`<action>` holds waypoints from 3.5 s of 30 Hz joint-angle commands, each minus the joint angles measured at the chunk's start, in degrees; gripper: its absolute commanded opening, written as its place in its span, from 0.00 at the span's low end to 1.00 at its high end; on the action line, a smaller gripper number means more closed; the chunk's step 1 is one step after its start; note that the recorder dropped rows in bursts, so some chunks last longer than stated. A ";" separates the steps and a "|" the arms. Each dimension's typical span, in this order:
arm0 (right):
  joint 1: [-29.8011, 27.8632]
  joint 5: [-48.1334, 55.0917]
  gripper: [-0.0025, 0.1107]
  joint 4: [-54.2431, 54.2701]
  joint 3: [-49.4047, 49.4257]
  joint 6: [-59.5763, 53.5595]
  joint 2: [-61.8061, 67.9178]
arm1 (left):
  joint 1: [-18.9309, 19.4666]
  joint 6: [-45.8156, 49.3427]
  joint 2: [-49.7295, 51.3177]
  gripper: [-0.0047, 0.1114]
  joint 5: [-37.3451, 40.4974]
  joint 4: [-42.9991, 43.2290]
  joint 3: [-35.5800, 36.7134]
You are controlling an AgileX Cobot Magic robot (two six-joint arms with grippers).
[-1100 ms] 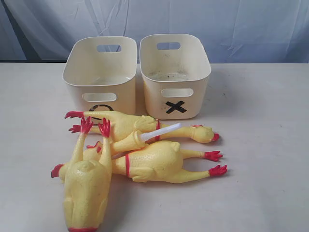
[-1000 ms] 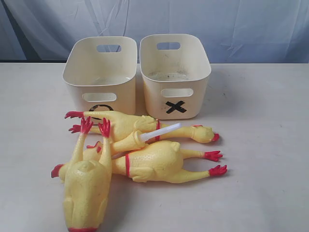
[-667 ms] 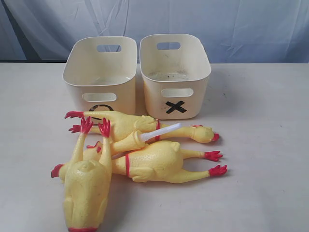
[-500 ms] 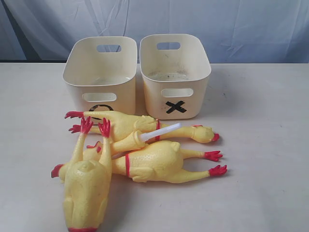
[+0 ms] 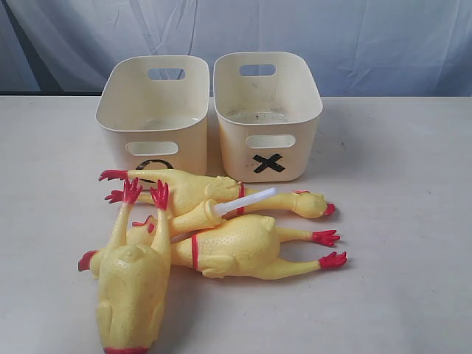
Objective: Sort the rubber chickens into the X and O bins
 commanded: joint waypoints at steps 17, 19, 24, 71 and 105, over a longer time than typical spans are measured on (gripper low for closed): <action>-0.19 -13.40 0.02 31.94 0.26 14.38 -0.22 | 0.04 0.01 0.28 0.04 -0.33 0.00 -0.13; -0.19 -12.39 0.02 31.07 0.26 13.12 -0.22 | 0.04 0.01 0.28 0.04 -0.33 0.00 -0.13; -0.19 -3.10 0.02 30.82 -2.10 7.34 -0.22 | 0.04 0.01 0.28 0.04 -0.33 0.00 -0.13; 20.69 13.39 0.51 27.42 -56.16 -67.15 90.30 | 0.04 0.01 0.28 0.04 -0.33 0.00 -0.13; 26.22 5.42 0.30 23.40 -56.16 -67.15 98.68 | 0.04 0.01 0.28 0.04 -0.33 0.00 -0.13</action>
